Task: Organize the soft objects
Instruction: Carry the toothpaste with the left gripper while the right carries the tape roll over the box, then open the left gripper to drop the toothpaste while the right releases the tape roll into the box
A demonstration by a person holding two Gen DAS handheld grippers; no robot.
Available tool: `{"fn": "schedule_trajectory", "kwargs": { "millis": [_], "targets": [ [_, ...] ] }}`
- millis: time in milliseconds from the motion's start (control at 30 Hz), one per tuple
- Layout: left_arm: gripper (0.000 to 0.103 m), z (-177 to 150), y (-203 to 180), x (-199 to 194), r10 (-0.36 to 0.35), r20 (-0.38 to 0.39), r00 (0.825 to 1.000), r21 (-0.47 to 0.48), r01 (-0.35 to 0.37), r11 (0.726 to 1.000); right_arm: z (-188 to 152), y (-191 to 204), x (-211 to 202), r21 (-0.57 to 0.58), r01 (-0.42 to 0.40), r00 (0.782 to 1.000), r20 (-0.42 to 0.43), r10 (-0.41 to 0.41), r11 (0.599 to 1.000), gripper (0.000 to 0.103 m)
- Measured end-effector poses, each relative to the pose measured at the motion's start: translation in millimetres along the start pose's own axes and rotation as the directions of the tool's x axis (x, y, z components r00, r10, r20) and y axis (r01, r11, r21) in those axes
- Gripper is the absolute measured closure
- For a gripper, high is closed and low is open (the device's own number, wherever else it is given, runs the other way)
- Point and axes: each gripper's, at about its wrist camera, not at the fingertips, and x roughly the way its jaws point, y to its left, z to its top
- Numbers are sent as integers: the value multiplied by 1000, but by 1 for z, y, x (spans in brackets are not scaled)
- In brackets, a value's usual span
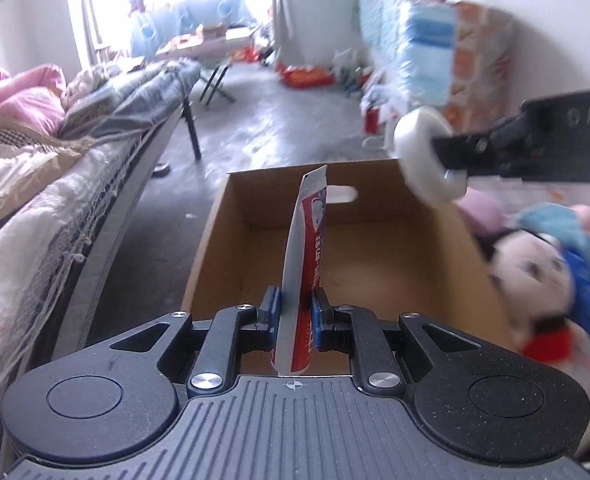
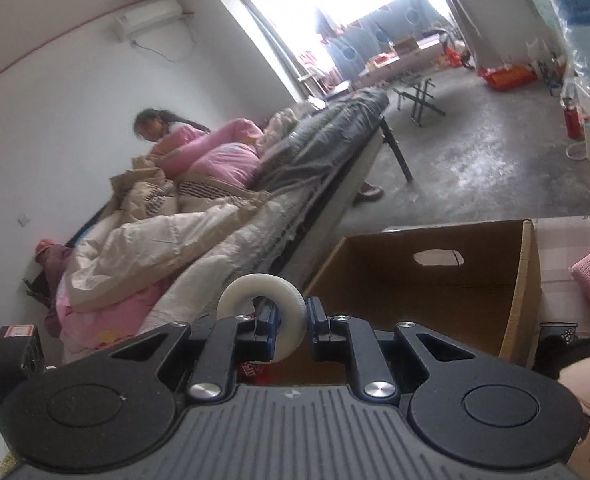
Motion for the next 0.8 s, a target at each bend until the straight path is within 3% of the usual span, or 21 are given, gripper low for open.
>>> {"fn": "schedule_trajectory", "kwargs": {
  "millis": [167,367,633,800],
  "targets": [
    [89,36,14,74,42,-91,995,-19,-44,999,14,-31,76,56,115,988,-108,-109,992,87],
    [89,50,21,145,97,-219,971,-13,-102,995,15,-56,137,75,227,956,-208,-207,971,87],
    [88,57,17,194,157,-290,944,36,-154,987,12,-83,186,114,301,920,-297,-257,947,86],
    [87,62,17,207,170,-291,941,29,-169,985,8,-89,198,123,304,915,-313,-254,945,84]
  ]
}}
